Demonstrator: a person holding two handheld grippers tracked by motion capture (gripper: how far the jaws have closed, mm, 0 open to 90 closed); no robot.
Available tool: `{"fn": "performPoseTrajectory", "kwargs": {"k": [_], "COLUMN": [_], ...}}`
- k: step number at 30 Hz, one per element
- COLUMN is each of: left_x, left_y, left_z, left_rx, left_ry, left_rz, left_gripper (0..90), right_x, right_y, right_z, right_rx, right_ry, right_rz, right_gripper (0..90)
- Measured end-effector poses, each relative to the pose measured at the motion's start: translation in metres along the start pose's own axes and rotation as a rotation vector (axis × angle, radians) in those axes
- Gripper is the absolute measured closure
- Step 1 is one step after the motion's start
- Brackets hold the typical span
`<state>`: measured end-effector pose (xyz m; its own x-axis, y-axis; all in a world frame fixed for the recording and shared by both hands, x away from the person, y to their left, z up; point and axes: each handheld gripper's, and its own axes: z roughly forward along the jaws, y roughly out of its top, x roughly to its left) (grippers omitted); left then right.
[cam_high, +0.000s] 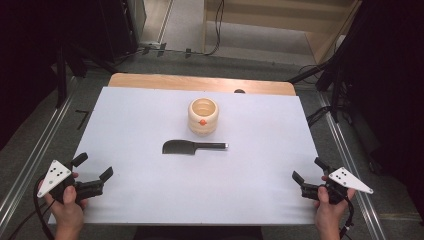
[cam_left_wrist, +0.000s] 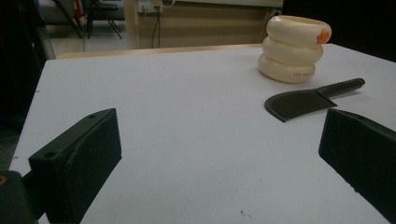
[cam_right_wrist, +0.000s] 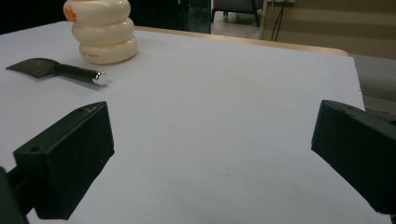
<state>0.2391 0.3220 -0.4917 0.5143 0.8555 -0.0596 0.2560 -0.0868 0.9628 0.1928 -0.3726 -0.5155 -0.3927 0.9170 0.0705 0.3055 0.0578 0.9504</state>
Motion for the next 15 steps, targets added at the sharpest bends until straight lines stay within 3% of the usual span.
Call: {"fn": "performPoseTrajectory", "kwargs": {"k": [15], "left_x": [0.0002], "left_y": [-0.0012], "left_z": [0.0015], "left_rx": [0.001], "left_ry": [0.009], "left_rz": [-0.006], "left_gripper": [0.0], "right_x": [0.0044], "right_y": [0.0064], "right_z": [0.0039], "right_rx": [0.041], "right_ry": [0.018], "right_rz": [-0.044], "right_gripper": [0.0]}}
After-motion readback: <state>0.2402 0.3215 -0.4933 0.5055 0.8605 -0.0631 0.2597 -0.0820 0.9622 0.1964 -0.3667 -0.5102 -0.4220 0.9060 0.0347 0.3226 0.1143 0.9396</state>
